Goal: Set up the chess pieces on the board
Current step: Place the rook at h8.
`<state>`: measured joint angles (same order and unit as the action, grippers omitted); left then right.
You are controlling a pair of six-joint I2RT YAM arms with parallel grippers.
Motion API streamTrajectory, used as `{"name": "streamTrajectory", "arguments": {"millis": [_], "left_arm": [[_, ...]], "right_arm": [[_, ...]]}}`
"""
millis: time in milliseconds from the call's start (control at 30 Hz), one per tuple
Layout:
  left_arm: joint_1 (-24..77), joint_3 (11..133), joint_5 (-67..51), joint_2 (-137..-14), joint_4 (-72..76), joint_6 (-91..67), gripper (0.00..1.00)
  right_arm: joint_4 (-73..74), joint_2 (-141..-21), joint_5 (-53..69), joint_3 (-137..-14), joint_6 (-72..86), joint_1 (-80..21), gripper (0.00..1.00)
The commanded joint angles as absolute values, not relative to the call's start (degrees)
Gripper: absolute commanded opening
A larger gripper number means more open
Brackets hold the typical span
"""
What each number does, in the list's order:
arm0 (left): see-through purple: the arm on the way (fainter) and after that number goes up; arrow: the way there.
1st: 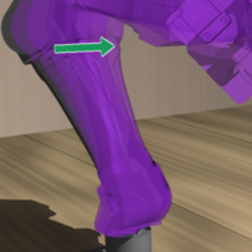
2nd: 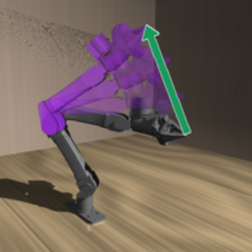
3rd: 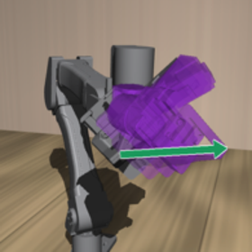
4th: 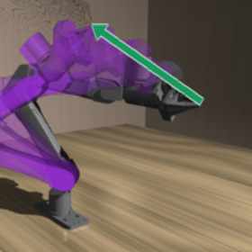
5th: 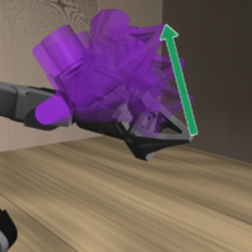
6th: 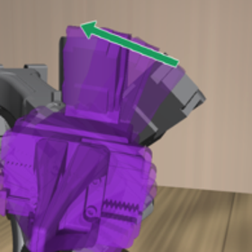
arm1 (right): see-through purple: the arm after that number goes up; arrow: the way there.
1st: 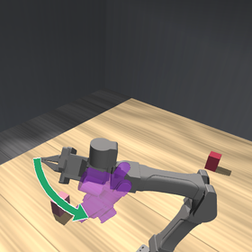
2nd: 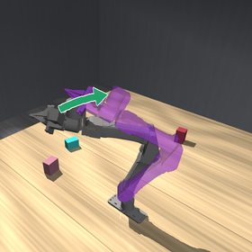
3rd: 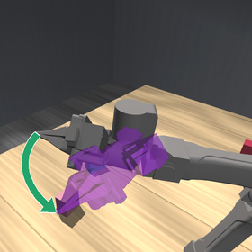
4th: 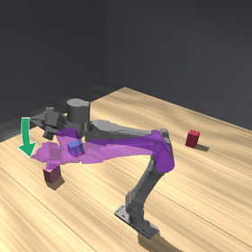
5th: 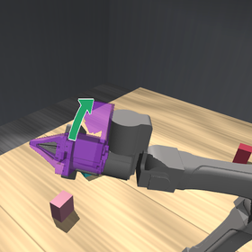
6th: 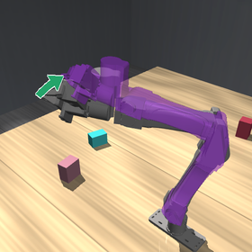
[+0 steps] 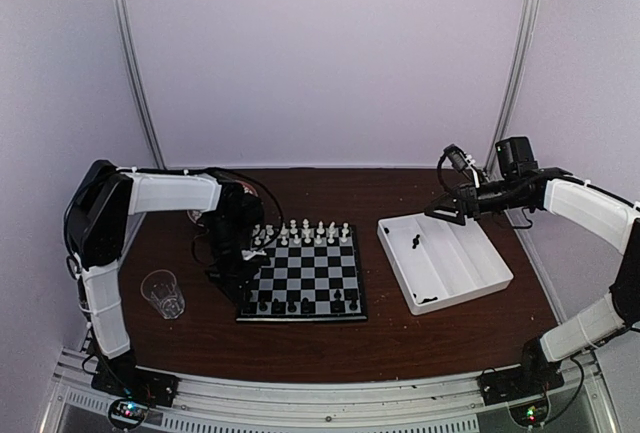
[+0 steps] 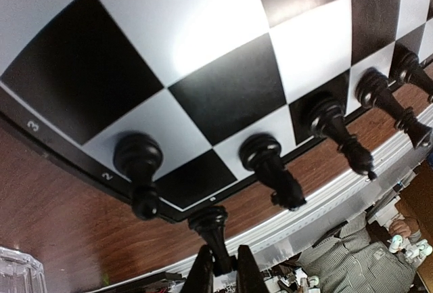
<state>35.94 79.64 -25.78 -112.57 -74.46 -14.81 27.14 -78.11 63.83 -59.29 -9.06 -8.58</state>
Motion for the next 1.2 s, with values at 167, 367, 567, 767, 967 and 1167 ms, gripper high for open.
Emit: {"name": "streamTrajectory", "arguments": {"millis": [167, 367, 567, 767, 967, 1167], "left_arm": [[35.16, 81.71, -26.98, -115.36, -72.52, -13.21, 0.01], [34.85, 81.52, -26.77, -115.54, -72.75, -12.88, 0.02], [34.63, 81.55, -26.43, -115.65, -72.75, -12.84, 0.1], [34.63, 81.98, -26.67, -115.33, -72.77, -12.92, 0.25], [34.63, 82.5, -27.04, -114.59, -72.83, -13.09, 0.32], [34.63, 84.75, -25.21, -107.74, -78.81, -13.59, 0.33]], "right_arm": [[25.88, -78.4, 64.6, -58.62, -9.3, -8.03, 0.99], [25.88, -78.49, 64.73, -58.62, -9.27, -8.0, 1.0], [25.87, -78.66, 64.87, -58.68, -9.31, -8.0, 1.0], [25.92, -78.57, 64.88, -58.71, -9.27, -8.0, 1.0], [26.1, -78.28, 64.81, -58.84, -9.32, -8.0, 1.0], [35.15, -77.85, 54.64, -64.8, -14.54, -7.29, 1.0]]}}
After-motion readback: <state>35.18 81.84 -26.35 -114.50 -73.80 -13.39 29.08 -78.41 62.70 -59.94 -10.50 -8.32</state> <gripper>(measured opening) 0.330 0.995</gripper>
